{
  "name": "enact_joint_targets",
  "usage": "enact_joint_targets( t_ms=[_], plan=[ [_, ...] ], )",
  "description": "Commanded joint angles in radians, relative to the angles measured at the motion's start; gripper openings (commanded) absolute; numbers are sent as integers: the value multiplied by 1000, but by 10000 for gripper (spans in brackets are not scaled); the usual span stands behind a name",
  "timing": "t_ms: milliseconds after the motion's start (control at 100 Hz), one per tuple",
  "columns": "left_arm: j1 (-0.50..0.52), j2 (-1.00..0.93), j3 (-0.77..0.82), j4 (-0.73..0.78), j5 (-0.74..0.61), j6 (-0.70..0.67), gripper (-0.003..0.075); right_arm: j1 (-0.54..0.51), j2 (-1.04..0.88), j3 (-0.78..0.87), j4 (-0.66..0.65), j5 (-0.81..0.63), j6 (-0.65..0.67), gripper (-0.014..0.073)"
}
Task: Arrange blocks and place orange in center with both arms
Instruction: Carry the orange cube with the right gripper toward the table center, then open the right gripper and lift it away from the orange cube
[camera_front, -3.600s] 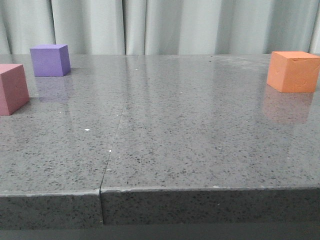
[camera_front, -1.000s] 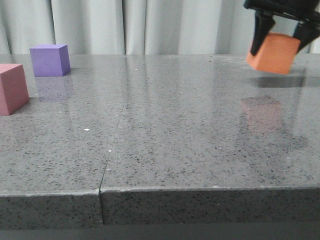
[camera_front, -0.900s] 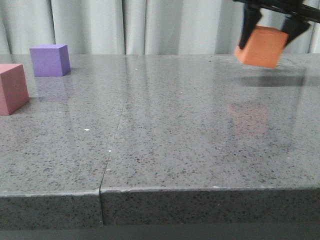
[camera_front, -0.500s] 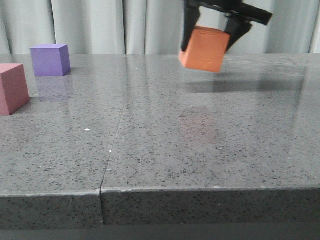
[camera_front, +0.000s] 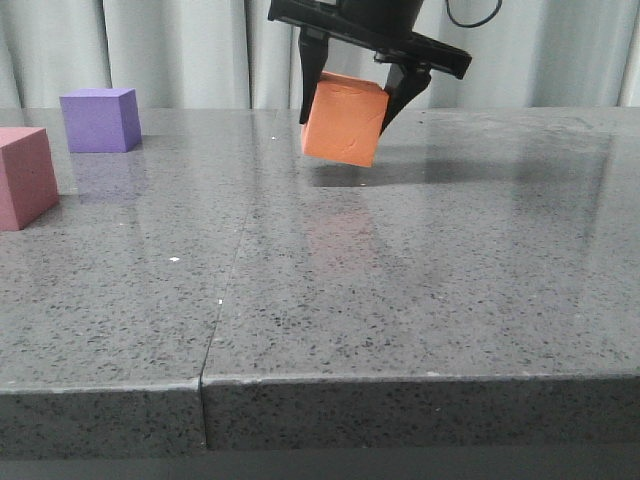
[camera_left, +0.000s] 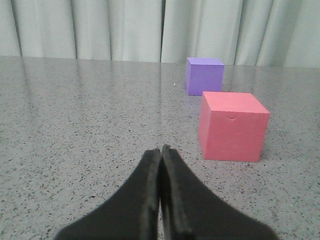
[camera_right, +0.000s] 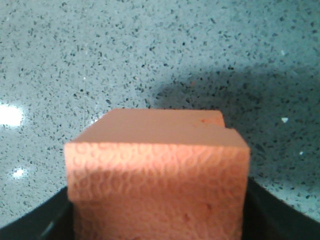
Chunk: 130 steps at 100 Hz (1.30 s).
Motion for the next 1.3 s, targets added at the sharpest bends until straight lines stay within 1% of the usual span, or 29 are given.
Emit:
enact_joint_targets(
  t_ms=[0, 280, 560, 660, 730, 850, 920, 1290],
  plan=[
    [-7, -28, 41, -5, -85, 2, -20, -2, -55, -35, 2, 65, 4, 321],
    [-7, -28, 41, -5, -85, 2, -20, -2, -48, -35, 7, 43, 4, 321],
    [-7, -28, 41, -5, -85, 2, -20, -2, -42, -35, 8, 51, 4, 328],
    [-7, -28, 41, -5, -85, 2, -20, -2, -42, -35, 9, 53, 3, 370],
    [-7, -28, 41, -5, -85, 2, -20, -2, -42, -35, 9, 54, 1, 431],
    [-7, -28, 41, -5, -85, 2, -20, -2, -42, -35, 9, 54, -1, 563],
    [-7, -28, 41, -5, -85, 2, -20, -2, -42, -35, 9, 53, -1, 603],
    [-7, -28, 41, -5, -85, 2, -20, -2, -46, -35, 9, 49, -1, 603]
  ],
)
